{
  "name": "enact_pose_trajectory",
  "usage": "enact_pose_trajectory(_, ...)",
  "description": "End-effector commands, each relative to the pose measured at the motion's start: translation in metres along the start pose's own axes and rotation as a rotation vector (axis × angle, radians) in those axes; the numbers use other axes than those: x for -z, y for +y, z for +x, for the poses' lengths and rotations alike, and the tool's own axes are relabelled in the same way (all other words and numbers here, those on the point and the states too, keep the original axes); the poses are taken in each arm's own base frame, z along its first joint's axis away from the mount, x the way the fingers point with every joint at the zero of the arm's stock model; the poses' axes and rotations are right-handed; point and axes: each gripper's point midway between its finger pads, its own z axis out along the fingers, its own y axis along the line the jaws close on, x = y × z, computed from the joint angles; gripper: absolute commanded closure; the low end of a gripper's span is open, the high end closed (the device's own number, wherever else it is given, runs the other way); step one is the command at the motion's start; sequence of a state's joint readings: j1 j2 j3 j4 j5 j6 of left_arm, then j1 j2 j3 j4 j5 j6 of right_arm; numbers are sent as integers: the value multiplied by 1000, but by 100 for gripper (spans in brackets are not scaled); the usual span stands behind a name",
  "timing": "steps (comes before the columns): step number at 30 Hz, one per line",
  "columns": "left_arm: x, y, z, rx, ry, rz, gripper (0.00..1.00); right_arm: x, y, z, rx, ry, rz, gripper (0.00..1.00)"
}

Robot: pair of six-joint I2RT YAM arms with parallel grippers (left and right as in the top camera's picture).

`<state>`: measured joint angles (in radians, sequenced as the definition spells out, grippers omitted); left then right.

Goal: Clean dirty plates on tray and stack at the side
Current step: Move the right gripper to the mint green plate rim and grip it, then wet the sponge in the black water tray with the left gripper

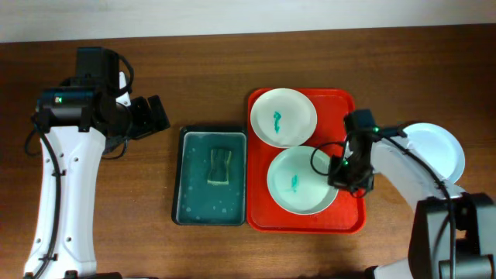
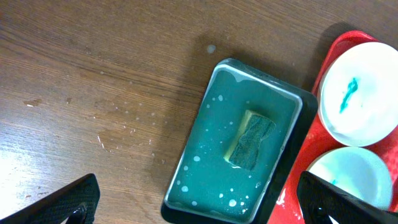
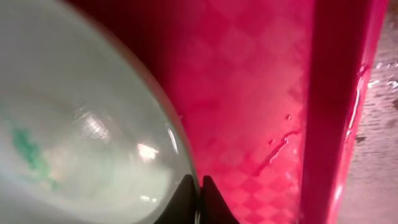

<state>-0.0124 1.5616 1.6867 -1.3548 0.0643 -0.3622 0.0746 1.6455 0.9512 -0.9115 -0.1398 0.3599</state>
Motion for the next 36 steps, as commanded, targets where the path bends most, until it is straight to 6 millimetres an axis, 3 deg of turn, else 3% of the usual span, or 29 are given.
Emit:
enact_pose_trajectory(1, 6, -1, -2, 3, -17, 12, 0, 15, -4, -21, 17, -79, 2, 64)
enact_pose_trajectory(6, 6, -4, -4, 39, -22, 28, 0, 90, 14, -44, 214, -256, -28, 58)
enact_pose_trajectory(10, 7, -14, -1, 39, -3, 87, 1, 147, 32, -34, 298, -405, -105, 57)
enact_pose_trajectory(11, 5, -32, 3, -51, 16, 159, 1, 156, 36, -27, 308, -422, -139, 56)
enact_pose_trajectory(15, -18, -65, 37, -300, 117, 151, 12, 160, 43, -17, 319, -409, -188, 53)
enact_pose_trajectory(18, -67, -65, 79, -379, 227, -11, 16, 154, 41, -19, 313, -390, -180, 53)
enact_pose_trajectory(21, -124, -81, 115, -433, 294, 2, 36, 153, 41, -19, 313, -388, -179, 53)
enact_pose_trajectory(23, -155, -83, 134, -459, 327, -10, 40, 153, 41, -19, 313, -387, -179, 53)
enact_pose_trajectory(25, -172, -83, 140, -471, 338, -20, 48, 153, 41, -19, 313, -387, -179, 53)
enact_pose_trajectory(27, -195, -83, 144, -479, 348, -36, 49, 153, 41, -19, 313, -387, -179, 53)
enact_pose_trajectory(29, -214, -78, 151, -475, 383, -58, 58, 153, 41, -19, 313, -387, -179, 53)
enact_pose_trajectory(31, -230, -68, 163, -474, 444, -96, 76, 153, 41, -19, 313, -387, -179, 53)
enact_pose_trajectory(32, -235, -64, 167, -474, 469, -115, 98, 153, 41, -19, 313, -386, -179, 53)
enact_pose_trajectory(34, -237, -59, 171, -469, 491, -129, 100, 153, 41, -18, 312, -382, -178, 53)
enact_pose_trajectory(36, -224, -64, 165, -455, 484, -129, 100, 152, 40, -16, 311, -375, -176, 53)
